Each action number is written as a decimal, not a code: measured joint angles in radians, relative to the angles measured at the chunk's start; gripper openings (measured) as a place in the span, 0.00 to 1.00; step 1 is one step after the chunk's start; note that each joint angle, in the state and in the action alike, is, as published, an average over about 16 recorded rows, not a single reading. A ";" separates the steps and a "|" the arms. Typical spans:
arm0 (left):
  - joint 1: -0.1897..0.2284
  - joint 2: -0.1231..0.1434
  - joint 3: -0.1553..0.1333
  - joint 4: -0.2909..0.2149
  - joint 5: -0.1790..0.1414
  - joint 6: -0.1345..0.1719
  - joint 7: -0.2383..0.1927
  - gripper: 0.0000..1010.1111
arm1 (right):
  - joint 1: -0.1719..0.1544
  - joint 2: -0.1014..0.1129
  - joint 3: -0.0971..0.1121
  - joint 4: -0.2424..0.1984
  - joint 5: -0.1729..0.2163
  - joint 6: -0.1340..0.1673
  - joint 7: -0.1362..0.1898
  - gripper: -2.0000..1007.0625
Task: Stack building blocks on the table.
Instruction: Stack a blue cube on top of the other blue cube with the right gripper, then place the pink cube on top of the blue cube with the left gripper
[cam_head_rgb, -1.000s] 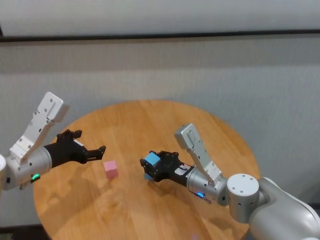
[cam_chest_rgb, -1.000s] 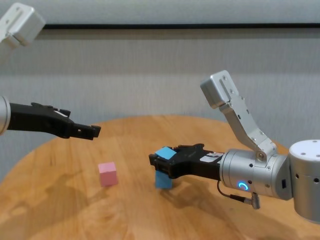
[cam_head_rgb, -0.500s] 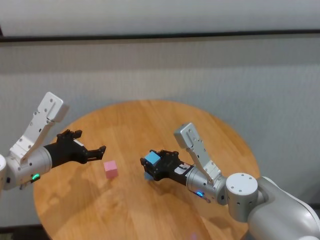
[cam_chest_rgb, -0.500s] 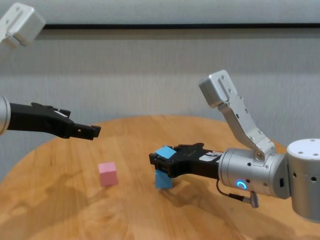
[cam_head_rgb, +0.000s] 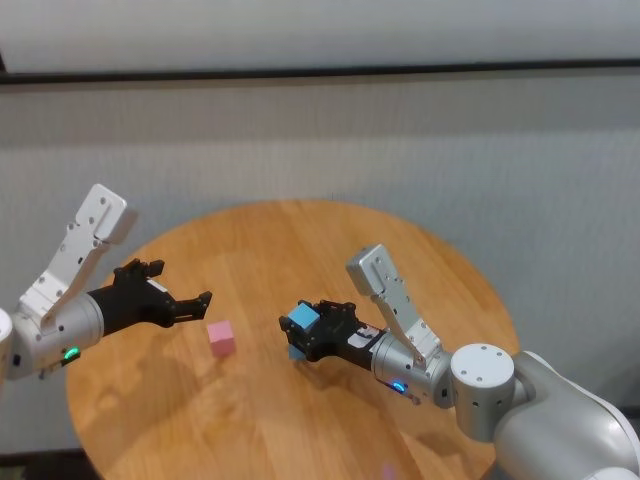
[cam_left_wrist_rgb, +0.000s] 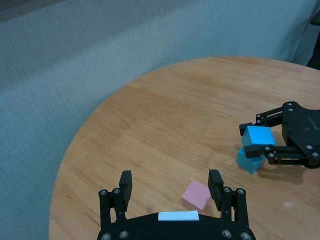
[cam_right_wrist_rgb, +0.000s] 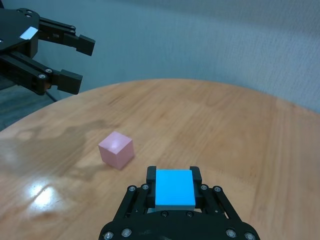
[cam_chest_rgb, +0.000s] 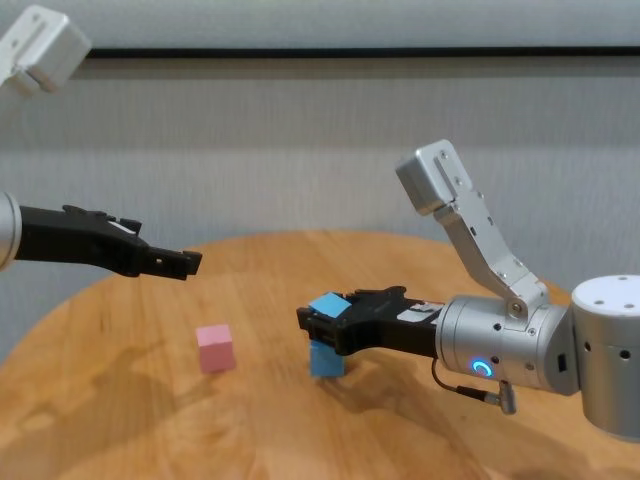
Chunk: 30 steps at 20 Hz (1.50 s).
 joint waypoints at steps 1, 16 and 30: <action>0.000 0.000 0.000 0.000 0.000 0.000 0.000 0.99 | 0.001 -0.001 0.001 0.001 -0.001 0.000 0.001 0.37; 0.000 0.000 0.000 0.000 0.000 0.000 0.000 0.99 | -0.007 -0.003 0.012 -0.018 0.002 0.017 0.003 0.57; 0.000 0.000 0.000 0.000 0.000 0.000 0.000 0.99 | -0.115 0.098 0.052 -0.311 0.018 0.086 -0.086 0.95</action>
